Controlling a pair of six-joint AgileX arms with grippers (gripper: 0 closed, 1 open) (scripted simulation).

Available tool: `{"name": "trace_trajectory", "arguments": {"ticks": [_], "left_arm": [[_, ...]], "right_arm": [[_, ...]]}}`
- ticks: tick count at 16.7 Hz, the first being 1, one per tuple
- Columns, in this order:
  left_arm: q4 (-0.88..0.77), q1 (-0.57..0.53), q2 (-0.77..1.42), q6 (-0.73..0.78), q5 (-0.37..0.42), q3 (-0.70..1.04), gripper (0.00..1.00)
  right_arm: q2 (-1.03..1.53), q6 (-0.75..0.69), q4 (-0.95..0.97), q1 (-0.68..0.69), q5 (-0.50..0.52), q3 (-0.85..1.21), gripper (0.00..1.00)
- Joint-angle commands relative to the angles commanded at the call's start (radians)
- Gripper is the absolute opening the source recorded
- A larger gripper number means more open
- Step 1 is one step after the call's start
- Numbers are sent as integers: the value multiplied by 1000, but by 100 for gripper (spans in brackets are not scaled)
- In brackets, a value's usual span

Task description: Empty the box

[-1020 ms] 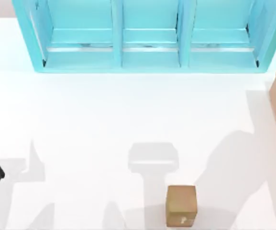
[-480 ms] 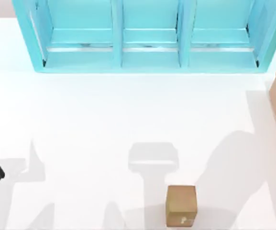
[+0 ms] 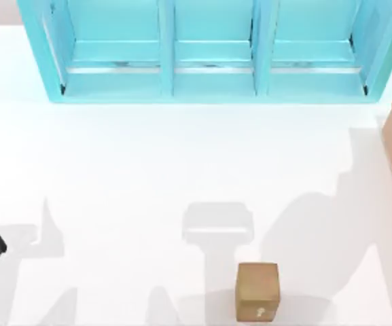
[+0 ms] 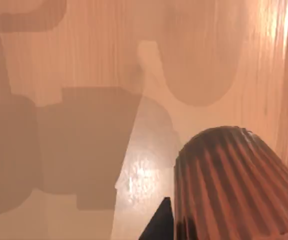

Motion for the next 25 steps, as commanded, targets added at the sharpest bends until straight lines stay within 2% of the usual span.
{"name": "trace_trajectory", "arguments": {"ticks": [3,7,11,18,22,25], "left_arm": [[0,0,0,0,0,0,100],[0,0,0,0,0,0,100],[0,0,0,0,0,0,100],[0,0,0,0,0,0,100],[0,0,0,0,0,0,100],[0,0,0,0,0,0,100]], "right_arm": [[-40,-17,-125,-45,-27,171,0],[-23,11,-314,-17,-5,313,0],[23,28,-407,34,24,324,0],[30,42,-408,50,24,319,0],[42,193,-362,198,22,285,0],[50,415,-300,415,15,243,0]]}}
